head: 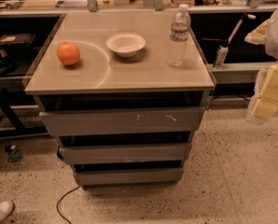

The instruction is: Open top drawer

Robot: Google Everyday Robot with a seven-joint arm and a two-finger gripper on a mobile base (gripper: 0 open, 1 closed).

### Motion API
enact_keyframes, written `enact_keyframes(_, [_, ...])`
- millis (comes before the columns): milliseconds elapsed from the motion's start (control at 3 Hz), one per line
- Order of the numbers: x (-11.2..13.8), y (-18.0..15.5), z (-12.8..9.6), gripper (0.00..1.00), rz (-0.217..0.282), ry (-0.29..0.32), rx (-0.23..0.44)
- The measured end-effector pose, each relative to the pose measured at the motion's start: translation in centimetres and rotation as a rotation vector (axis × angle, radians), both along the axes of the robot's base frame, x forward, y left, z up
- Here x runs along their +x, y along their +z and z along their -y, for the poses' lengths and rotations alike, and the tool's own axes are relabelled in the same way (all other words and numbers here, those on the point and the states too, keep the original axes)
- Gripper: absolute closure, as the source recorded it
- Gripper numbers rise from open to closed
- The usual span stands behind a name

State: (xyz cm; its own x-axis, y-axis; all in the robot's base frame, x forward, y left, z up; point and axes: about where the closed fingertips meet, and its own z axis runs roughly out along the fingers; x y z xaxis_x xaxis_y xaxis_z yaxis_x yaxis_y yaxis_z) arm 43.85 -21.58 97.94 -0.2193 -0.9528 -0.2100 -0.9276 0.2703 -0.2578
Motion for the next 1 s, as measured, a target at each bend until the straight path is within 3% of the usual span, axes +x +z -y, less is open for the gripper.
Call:
enact_keyframes(667, [-0.5, -1.8, -0.4, 0.00, -0.003, 0.001, 0.005])
enact_keyframes(1000, [-1.2, -6.4, -2.4, 0.00, -0.025, 0.010, 0.020])
